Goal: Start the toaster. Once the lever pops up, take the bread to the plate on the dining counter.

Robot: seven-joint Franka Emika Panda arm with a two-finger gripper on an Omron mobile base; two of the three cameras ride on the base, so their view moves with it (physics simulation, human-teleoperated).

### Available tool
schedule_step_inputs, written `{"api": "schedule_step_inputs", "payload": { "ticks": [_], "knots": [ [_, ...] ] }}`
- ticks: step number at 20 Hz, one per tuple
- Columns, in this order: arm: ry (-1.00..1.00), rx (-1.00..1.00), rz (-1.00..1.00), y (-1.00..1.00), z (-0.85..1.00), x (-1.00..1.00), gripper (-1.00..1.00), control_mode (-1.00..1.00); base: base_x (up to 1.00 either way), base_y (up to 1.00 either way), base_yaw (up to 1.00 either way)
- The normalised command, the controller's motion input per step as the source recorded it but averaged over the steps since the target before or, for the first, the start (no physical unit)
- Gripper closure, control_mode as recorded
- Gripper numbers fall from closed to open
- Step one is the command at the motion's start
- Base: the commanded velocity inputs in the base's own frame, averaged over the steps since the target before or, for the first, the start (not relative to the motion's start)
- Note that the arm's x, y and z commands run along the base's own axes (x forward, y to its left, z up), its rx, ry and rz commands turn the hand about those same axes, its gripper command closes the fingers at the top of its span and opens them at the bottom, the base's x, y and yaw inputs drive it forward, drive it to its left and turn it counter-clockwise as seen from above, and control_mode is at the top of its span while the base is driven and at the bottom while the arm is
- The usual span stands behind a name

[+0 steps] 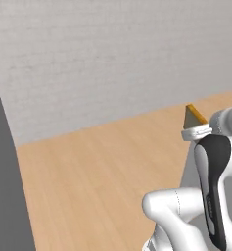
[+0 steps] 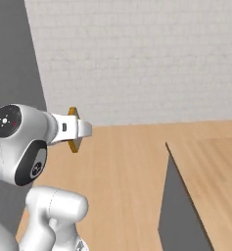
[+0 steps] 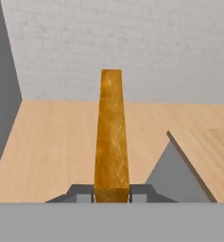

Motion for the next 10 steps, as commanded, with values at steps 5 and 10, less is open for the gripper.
{"api": "schedule_step_inputs", "payload": {
  "ticks": [5,10],
  "knots": [
    [0.0,0.0,0.0,0.0,0.0,0.0,1.0,1.0,1.0,0.38,-0.38],
    [0.0,0.0,0.0,0.0,0.0,0.0,1.0,1.0,1.0,0.67,-0.47]
  ]
}}
